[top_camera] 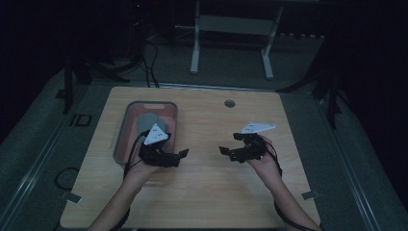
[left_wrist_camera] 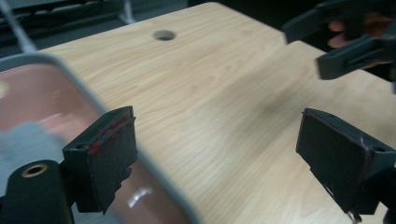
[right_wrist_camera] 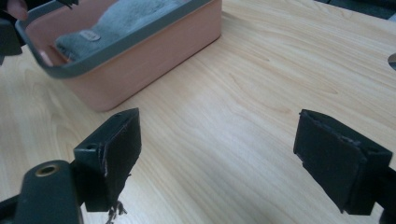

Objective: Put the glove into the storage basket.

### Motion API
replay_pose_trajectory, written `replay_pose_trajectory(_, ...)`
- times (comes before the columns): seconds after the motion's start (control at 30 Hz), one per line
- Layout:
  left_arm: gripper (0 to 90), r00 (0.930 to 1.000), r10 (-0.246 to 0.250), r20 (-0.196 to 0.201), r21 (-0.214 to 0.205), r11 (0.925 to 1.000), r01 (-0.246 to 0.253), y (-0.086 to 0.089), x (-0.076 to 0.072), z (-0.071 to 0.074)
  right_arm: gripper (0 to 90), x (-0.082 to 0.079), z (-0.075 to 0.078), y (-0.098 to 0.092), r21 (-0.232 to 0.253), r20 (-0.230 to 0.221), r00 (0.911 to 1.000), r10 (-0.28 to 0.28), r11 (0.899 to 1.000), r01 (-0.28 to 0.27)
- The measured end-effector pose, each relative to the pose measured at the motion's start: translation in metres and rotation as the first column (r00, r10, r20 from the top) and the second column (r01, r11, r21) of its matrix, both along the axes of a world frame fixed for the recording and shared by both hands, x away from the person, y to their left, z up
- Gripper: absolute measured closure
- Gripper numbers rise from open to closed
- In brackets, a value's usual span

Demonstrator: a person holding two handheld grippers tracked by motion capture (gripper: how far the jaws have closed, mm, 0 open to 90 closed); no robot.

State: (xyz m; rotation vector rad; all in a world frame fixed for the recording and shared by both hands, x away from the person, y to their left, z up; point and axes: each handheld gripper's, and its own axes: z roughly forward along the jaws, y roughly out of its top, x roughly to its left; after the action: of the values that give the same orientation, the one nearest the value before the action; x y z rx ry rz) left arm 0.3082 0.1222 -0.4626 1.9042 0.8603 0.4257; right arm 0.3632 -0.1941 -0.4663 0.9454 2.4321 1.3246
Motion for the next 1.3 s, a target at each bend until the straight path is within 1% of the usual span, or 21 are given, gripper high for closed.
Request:
replay_pose_trajectory(0.03, 12.7, 0.9997, -0.021, 0.013, -0.004, 0.9998, 0.021, -0.005, -0.002, -0.002, 15.1, -0.002, -0.001, -0.002, -0.004, 0.002, 1.0000, 0.006, 1.000, -0.006)
replay_pose_trajectory(0.1, 12.7, 0.9988, -0.047, 0.016, 0.007, 0.9989, 0.047, -0.014, -0.006, -0.005, 15.0, -0.005, -0.004, -0.006, -0.007, 0.006, 0.9999, 0.014, 1.000, -0.014)
replay_pose_trajectory(0.17, 12.7, 0.9977, -0.065, 0.019, 0.015, 0.9978, 0.065, -0.021, -0.008, -0.008, 15.0, -0.009, -0.006, -0.011, -0.009, 0.019, 0.9997, 0.017, 1.000, -0.016)
replay_pose_trajectory(0.27, 12.7, 0.9967, -0.078, 0.025, 0.012, 0.9969, 0.077, -0.030, -0.011, -0.014, 15.0, -0.014, -0.010, -0.018, -0.005, 0.024, 0.9994, 0.025, 1.000, -0.024)
replay_pose_trajectory(0.33, 12.7, 0.9947, -0.093, 0.043, 0.004, 0.9956, 0.093, -0.036, -0.014, -0.018, 15.0, -0.017, -0.015, -0.022, -0.011, 0.024, 0.9991, 0.034, 0.999, -0.033)
replay_pose_trajectory(0.43, 12.7, 0.9905, -0.124, 0.059, 0.001, 0.9922, 0.125, -0.043, -0.017, -0.026, 15.0, -0.022, -0.021, -0.028, -0.019, 0.024, 0.9986, 0.047, 0.999, -0.046)
replay_pose_trajectory(0.5, 12.7, 0.9871, -0.140, 0.078, 0.001, 0.9901, 0.140, -0.049, -0.020, -0.032, 15.0, -0.025, -0.026, -0.032, -0.019, 0.027, 0.9984, 0.050, 0.999, -0.050)
replay_pose_trajectory(0.53, 12.7, 0.9858, -0.148, 0.079, 0.007, 0.9889, 0.148, -0.052, -0.021, -0.035, 15.0, -0.027, -0.028, -0.035, -0.020, 0.031, 0.9982, 0.051, 0.999, -0.050)
replay_pose_trajectory(0.57, 12.7, 0.9852, -0.152, 0.079, 0.018, 0.9883, 0.151, -0.054, -0.023, -0.037, 15.0, -0.028, -0.030, -0.037, -0.022, 0.036, 0.9978, 0.055, 0.998, -0.054)
replay_pose_trajectory(0.63, 12.7, 0.9839, -0.168, 0.063, 0.033, 0.9856, 0.166, -0.059, -0.024, -0.043, 15.0, -0.031, -0.033, -0.042, -0.024, 0.047, 0.9974, 0.056, 0.998, -0.055)
replay_pose_trajectory(0.7, 12.7, 0.9834, -0.175, 0.049, 0.039, 0.9842, 0.173, -0.064, -0.026, -0.049, 14.3, -0.034, -0.037, -0.047, -0.025, 0.045, 0.9970, 0.062, 0.998, -0.061)
replay_pose_trajectory(0.77, 12.7, 0.9830, -0.180, 0.034, 0.042, 0.9830, 0.179, -0.067, -0.028, -0.055, 14.2, -0.037, -0.042, -0.051, -0.037, 0.048, 0.9966, 0.067, 0.997, -0.065)
replay_pose_trajectory(0.93, 12.7, 0.9828, -0.184, 0.019, 0.058, 0.9815, 0.182, -0.072, -0.032, -0.068, 13.1, -0.043, -0.054, -0.062, -0.036, 0.045, 0.9973, 0.058, 0.998, -0.057)
replay_pose_trajectory(0.97, 12.7, 0.9824, -0.185, 0.023, 0.059, 0.9813, 0.184, -0.072, -0.032, -0.071, 12.9, -0.044, -0.056, -0.065, -0.035, 0.046, 0.9974, 0.055, 0.998, -0.054)
replay_pose_trajectory(1.0, 12.7, 0.9816, -0.190, 0.014, 0.065, 0.9798, 0.189, -0.072, -0.033, -0.073, 12.4, -0.045, -0.059, -0.068, -0.037, 0.046, 0.9976, 0.052, 0.998, -0.050)
replay_pose_trajectory(1.03, 12.7, 0.9803, -0.197, 0.012, 0.072, 0.9780, 0.196, -0.073, -0.033, -0.076, 12.4, -0.047, -0.061, -0.070, -0.037, 0.052, 0.9977, 0.044, 0.998, -0.042)
replay_pose_trajectory(1.17, 12.7, 0.9805, -0.195, 0.026, 0.103, 0.9761, 0.192, -0.074, -0.037, -0.082, 12.3, -0.055, -0.068, -0.081, -0.071, 0.090, 0.9959, 0.010, 0.997, -0.004)
replay_pose_trajectory(1.2, 12.5, 0.9805, -0.195, 0.019, 0.110, 0.9752, 0.192, -0.074, -0.038, -0.084, 12.2, -0.057, -0.070, -0.083, -0.086, 0.100, 0.9950, 0.004, 0.996, 0.004)
replay_pose_trajectory(1.23, 11.3, 0.9799, -0.199, 0.010, 0.116, 0.9736, 0.197, -0.074, -0.038, -0.085, 12.1, -0.059, -0.071, -0.086, -0.094, 0.124, 0.9923, -0.008, 0.995, 0.020)
replay_pose_trajectory(1.27, 9.7, 0.9819, -0.190, 0.003, 0.122, 0.9746, 0.188, -0.074, -0.039, -0.087, 12.1, -0.062, -0.073, -0.088, -0.097, 0.138, 0.9903, -0.014, 0.995, 0.028)
replay_pose_trajectory(1.3, 8.6, 0.9835, -0.181, -0.001, 0.127, 0.9756, 0.180, -0.074, -0.039, -0.089, 12.1, -0.064, -0.075, -0.091, -0.104, 0.136, 0.9906, -0.013, 0.994, 0.028)
